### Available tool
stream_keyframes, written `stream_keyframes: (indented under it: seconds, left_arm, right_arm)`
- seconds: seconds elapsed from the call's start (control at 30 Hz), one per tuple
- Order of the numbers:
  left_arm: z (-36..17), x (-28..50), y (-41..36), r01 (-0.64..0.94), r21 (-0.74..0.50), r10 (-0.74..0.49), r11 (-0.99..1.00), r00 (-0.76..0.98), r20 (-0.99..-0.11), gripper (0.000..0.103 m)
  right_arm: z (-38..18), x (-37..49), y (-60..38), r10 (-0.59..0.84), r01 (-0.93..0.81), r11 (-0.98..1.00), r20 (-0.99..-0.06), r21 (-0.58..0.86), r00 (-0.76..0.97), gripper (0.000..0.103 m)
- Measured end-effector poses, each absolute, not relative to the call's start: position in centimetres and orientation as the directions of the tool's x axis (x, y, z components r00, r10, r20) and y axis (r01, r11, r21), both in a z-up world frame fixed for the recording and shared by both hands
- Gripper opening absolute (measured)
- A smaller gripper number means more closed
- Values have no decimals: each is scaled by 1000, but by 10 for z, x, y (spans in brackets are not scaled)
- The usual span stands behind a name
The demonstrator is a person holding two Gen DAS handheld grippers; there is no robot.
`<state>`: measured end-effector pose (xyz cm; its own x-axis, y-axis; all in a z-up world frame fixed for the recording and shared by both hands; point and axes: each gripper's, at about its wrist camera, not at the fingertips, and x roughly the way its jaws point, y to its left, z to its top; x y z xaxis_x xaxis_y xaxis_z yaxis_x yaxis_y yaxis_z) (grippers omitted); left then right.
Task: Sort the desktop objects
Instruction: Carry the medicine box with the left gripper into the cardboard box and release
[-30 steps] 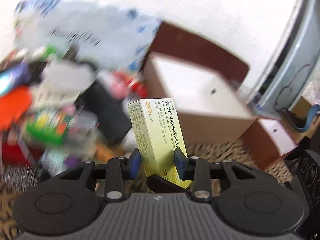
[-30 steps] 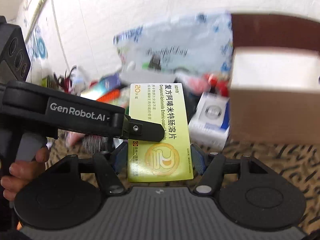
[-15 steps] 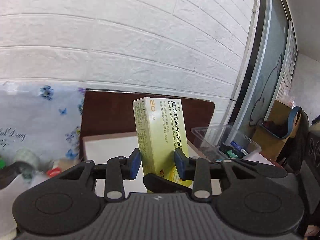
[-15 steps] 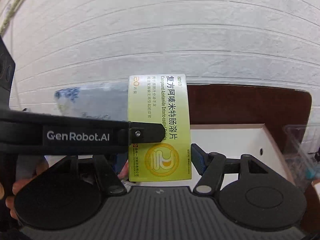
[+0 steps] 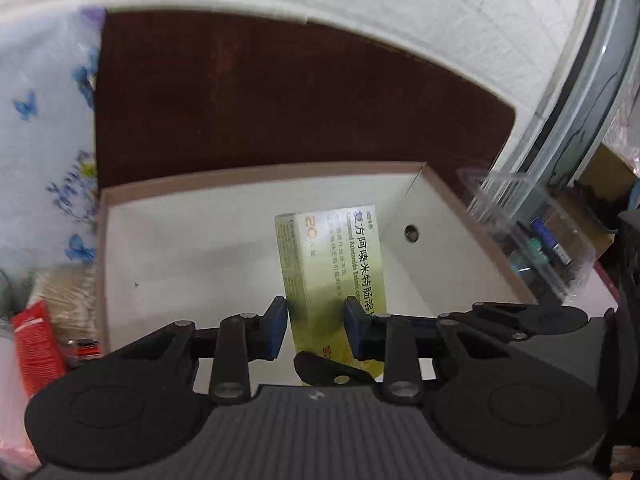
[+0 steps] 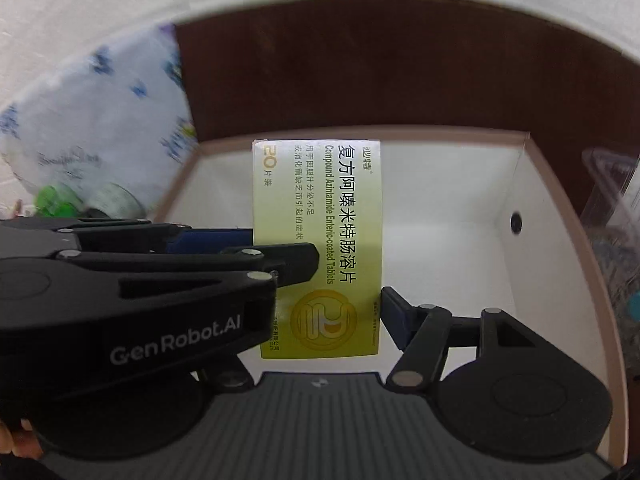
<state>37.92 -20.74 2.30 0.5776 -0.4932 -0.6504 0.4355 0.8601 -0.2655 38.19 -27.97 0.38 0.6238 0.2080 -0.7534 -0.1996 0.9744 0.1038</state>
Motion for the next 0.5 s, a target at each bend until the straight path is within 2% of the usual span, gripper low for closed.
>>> stream_keyframes:
  seconds: [0.13,0.23,0.27,0.33,0.37,0.4,0.43,0.47,0.5]
  left_arm:
    - [10,399,-214,419,-264,-472,869,540,-696,27]
    - [3,406,-213,406,-252,-453,879,542,-707,30]
    - [1,408,-212,395,-252,-446,884,543,-712,35]
    - [-3,414,-212,360,-248,-418,899,543,-728,54]
    - [-5,415,-211,338,-244,-400,909,544,-737,72]
    - [-6,415,-210,317,-240,-383,918,547,-744,80]
    - [-6,414,-208,310,-240,-380,920,552,-742,81]
    - [-5,413,-206,316,-245,-388,917,556,-735,81]
    - [-4,412,-204,326,-252,-400,911,556,-728,83]
  right_arm:
    - [-15,407,-284,188,-179,978,-835,109,517,65]
    - [-25,419,-281,161,-171,981,-866,90,473,65]
    - [-28,422,-280,149,-165,983,-874,80,462,65]
    - [-33,426,-277,137,-155,985,-887,75,441,65]
    - [-36,428,-276,146,-160,984,-891,84,430,65]
    - [-37,428,-275,161,-168,981,-892,97,423,66]
    - [-38,428,-274,169,-171,980,-891,105,422,69]
    - [-38,426,-274,175,-174,979,-889,110,423,82]
    - [-38,424,-273,183,-181,977,-887,115,424,89]
